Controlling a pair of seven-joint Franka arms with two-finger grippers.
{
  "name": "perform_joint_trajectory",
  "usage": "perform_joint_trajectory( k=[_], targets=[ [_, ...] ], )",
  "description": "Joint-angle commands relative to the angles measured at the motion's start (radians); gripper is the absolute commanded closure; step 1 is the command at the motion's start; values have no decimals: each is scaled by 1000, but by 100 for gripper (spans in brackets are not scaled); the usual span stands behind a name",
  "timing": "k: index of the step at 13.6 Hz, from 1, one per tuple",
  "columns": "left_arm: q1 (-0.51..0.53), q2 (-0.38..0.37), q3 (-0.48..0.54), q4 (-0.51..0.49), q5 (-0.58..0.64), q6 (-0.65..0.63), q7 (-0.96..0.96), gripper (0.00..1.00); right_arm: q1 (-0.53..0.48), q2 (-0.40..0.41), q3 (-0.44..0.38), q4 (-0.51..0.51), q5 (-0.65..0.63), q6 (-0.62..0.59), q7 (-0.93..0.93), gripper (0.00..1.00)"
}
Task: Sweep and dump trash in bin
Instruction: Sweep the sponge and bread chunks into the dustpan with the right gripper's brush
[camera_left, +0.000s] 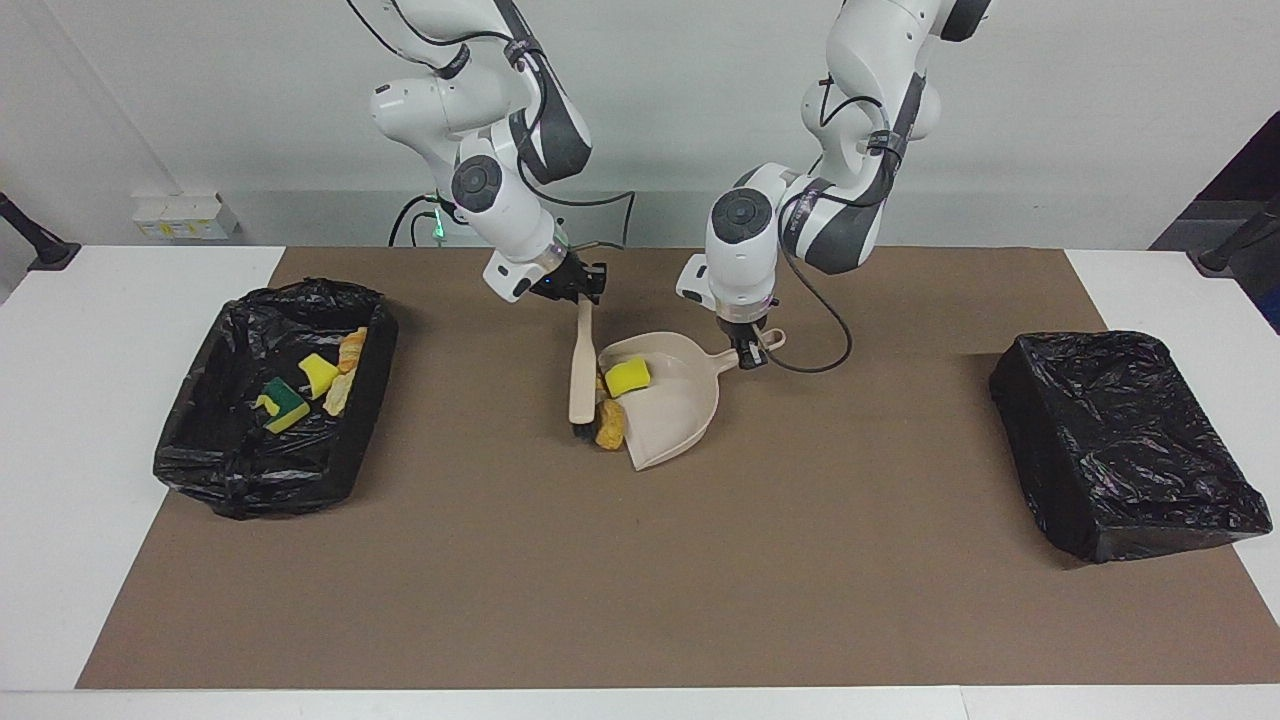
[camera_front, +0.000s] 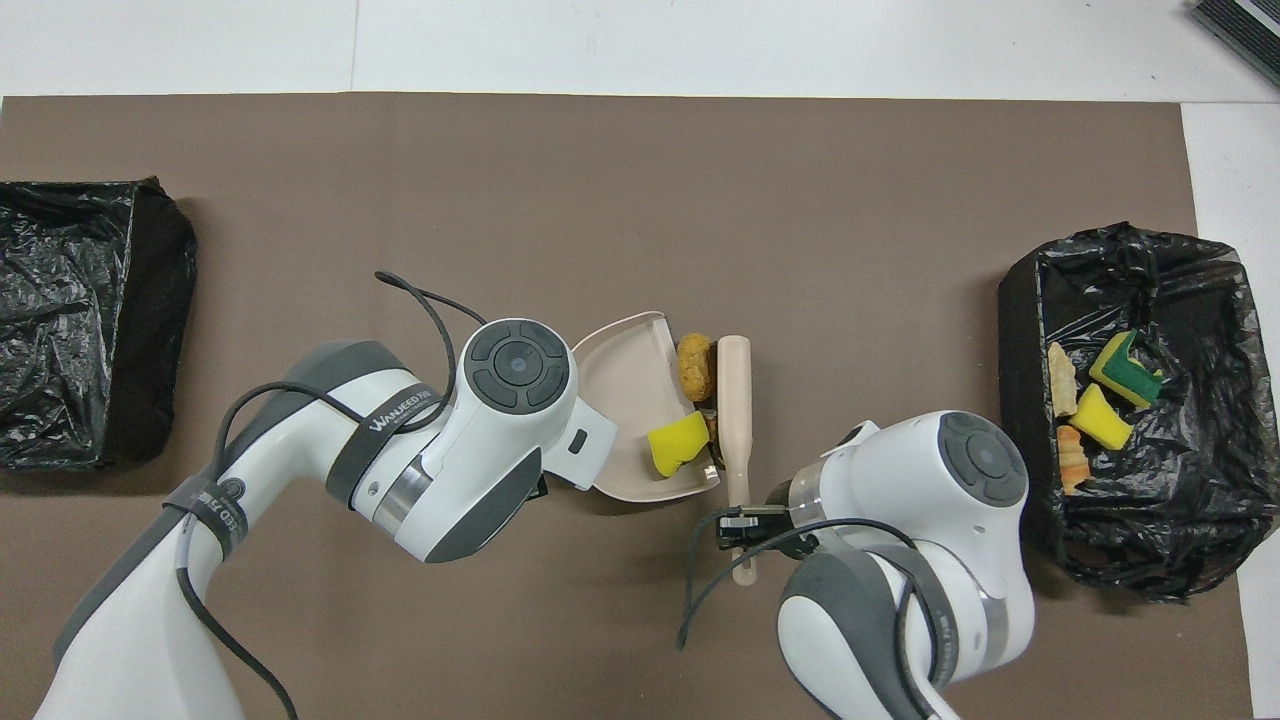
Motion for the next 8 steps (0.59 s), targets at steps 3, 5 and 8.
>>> perform_joint_trajectory(
  k=[3, 5, 8],
  targets=[
    [-10, -18, 8, -18, 20, -8, 11, 100, 37, 54, 1, 100, 138, 20, 38, 100],
    [-8, -18, 8, -18, 20, -8, 12, 100, 28, 2, -6, 125, 113, -31, 90, 100],
    [-7, -18, 9, -18, 21, -11, 17, 100, -35, -70, -13, 133, -142, -233, 121, 100]
  ],
)
